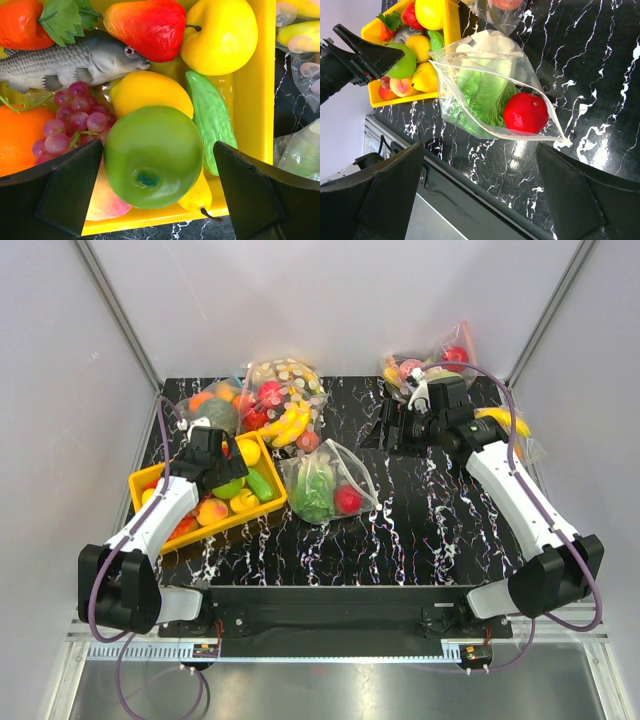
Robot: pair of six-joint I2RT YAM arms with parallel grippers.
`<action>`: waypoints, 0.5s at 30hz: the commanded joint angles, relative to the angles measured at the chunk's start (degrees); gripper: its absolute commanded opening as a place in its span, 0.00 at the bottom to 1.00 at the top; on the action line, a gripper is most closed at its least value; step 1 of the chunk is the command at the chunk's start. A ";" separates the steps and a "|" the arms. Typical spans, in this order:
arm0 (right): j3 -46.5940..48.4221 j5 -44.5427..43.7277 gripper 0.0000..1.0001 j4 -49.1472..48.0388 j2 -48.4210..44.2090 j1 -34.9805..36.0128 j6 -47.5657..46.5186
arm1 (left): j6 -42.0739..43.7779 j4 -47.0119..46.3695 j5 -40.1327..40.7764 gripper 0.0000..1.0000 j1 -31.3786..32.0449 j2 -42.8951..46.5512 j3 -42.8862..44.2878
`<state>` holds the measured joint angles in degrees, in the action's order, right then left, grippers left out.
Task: Open the zip-top bag and remove the fake food
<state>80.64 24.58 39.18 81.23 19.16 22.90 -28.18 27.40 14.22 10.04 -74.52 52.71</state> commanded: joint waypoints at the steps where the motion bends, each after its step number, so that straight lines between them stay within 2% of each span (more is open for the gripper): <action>1: -0.66 -1.29 1.00 0.28 -3.36 -0.44 -1.01 | -0.64 -1.64 2.30 0.99 -0.20 0.43 0.11; 10: -3.29 -2.08 1.00 1.43 -5.29 -0.88 -1.98 | 2.26 1.25 8.19 0.99 2.34 5.35 6.70; 13: -4.87 -1.99 1.00 0.29 -6.08 -0.96 -3.73 | 2.52 1.69 9.68 0.99 5.68 6.23 10.30; 15: -5.93 -2.86 1.00 -0.59 -6.78 -0.96 -4.26 | 2.61 1.61 10.13 0.99 10.07 5.36 13.54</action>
<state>75.88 23.27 40.16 77.08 18.59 21.04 -26.79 30.59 20.95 15.88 -70.32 60.40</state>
